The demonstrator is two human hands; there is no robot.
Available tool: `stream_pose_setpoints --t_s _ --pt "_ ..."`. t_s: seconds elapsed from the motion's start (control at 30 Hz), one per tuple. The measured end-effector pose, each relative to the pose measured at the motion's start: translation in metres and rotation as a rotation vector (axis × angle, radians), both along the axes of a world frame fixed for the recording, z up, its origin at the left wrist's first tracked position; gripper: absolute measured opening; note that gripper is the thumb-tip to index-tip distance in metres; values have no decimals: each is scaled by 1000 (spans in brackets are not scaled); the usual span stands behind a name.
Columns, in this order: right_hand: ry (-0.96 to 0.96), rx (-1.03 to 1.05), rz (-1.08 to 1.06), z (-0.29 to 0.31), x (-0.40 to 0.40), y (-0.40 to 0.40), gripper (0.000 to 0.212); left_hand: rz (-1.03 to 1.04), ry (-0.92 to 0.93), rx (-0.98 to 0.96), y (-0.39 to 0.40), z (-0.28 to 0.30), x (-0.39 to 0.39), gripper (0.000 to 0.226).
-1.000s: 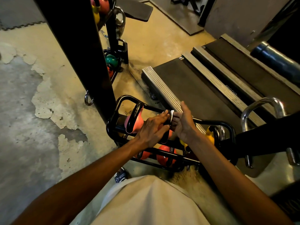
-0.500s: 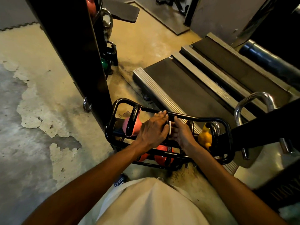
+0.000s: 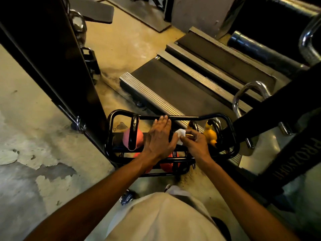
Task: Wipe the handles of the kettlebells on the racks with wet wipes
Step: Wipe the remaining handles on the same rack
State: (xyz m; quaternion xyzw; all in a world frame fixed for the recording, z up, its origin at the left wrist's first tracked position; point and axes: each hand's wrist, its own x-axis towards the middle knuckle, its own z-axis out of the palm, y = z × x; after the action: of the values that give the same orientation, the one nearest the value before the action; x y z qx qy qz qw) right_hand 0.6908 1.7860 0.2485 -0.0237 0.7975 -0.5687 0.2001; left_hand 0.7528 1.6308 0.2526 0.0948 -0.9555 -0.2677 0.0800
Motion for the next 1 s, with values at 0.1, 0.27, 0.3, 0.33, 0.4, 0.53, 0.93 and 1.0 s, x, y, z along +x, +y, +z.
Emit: stream_pose_setpoints --t_s 0.1,0.27,0.3,0.33,0.4,0.53,0.93,1.0 --pt "-75 -46 -89 5 -3 7 20 20 -67 53 7 3 -5 72" --pt "-116 -151 -235 9 -19 24 18 24 -68 27 17 -2 -4 73" --pt "-104 -142 -256 7 -24 29 18 13 -48 14 20 -2 -5 73" --pt "-97 -141 -276 5 -30 34 19 -7 -21 10 24 -2 -6 72" --pt "-85 -145 -303 -1 -42 41 19 -57 24 6 32 -2 -12 72" --pt "-81 -165 -248 -10 -64 55 21 -106 61 17 52 -4 -25 63" --pt "53 -206 -63 -25 -118 65 24 -42 -37 172 95 -12 -33 64" --pt "51 -192 -51 -25 -120 59 26 -26 -39 165 100 -11 -33 64"
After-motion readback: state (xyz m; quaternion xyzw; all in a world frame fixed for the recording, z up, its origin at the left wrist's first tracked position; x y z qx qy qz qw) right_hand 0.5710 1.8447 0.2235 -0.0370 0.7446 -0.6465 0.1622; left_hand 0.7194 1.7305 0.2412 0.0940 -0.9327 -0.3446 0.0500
